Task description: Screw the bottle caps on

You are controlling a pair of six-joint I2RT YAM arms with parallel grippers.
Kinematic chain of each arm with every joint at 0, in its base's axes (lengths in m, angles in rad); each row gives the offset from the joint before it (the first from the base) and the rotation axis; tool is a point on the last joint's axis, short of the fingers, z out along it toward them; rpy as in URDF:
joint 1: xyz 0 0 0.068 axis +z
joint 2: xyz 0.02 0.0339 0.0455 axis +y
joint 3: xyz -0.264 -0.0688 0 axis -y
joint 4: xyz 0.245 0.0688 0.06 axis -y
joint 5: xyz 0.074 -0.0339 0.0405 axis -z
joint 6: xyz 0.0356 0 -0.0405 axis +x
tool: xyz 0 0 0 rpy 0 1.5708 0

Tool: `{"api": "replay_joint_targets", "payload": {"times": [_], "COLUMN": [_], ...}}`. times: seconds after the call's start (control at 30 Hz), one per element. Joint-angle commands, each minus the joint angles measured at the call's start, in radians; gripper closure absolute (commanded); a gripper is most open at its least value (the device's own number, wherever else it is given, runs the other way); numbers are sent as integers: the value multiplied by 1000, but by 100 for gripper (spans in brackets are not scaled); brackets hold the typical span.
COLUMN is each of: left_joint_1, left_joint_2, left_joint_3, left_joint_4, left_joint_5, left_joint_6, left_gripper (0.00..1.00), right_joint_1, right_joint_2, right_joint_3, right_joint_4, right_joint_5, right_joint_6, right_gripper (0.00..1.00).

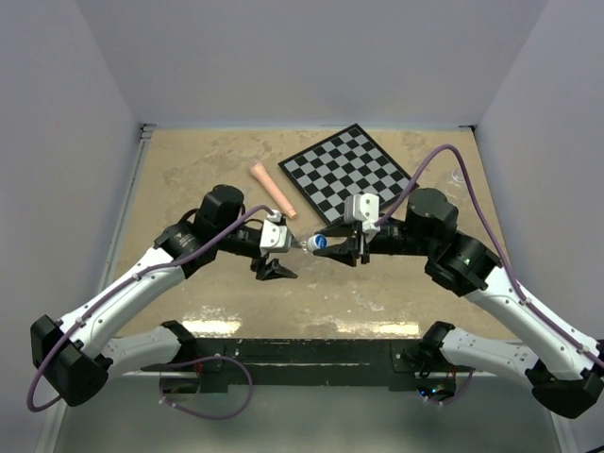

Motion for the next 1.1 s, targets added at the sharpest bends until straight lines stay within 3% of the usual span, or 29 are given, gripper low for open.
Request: {"api": "replay_joint_targets", "payload": {"times": [0.0,0.13,0.3,0.5,0.77,0.83,0.93,0.97,1.0,1.07], "left_joint_1": [-1,-53,-205,-246,-389,-426,-429,-429,-424,-394], "left_joint_2": [-61,-118,-178,-228,-204,-186,-164,-161,-158,-155], "left_joint_3": [-21,-69,-123,-193,-232,-244,-238,-236,-238,-236], "left_joint_4": [141,272,403,600,713,738,715,703,686,646], "left_joint_5": [-132,-335,-647,-877,-1297,-1359,-1316,-1293,-1275,-1173], "left_joint_6": [-83,-166,-219,-310,-341,-342,-364,-376,-388,-423], "left_gripper": [100,100,100,100,100,100,100,100,100,100], "right_joint_1": [3,1,-28,-78,-103,-103,-103,-103,-104,-107], "right_joint_2": [29,50,61,102,135,133,103,83,64,21], "right_joint_3": [34,12,-15,-22,-72,-75,-80,-81,-81,-74], "right_joint_4": [26,40,94,101,149,166,212,224,241,258], "right_joint_5": [74,129,163,188,255,251,249,254,255,252], "right_joint_6": [75,133,215,333,494,505,506,503,500,488], "right_gripper": [100,100,100,100,100,100,100,94,78,60]}}
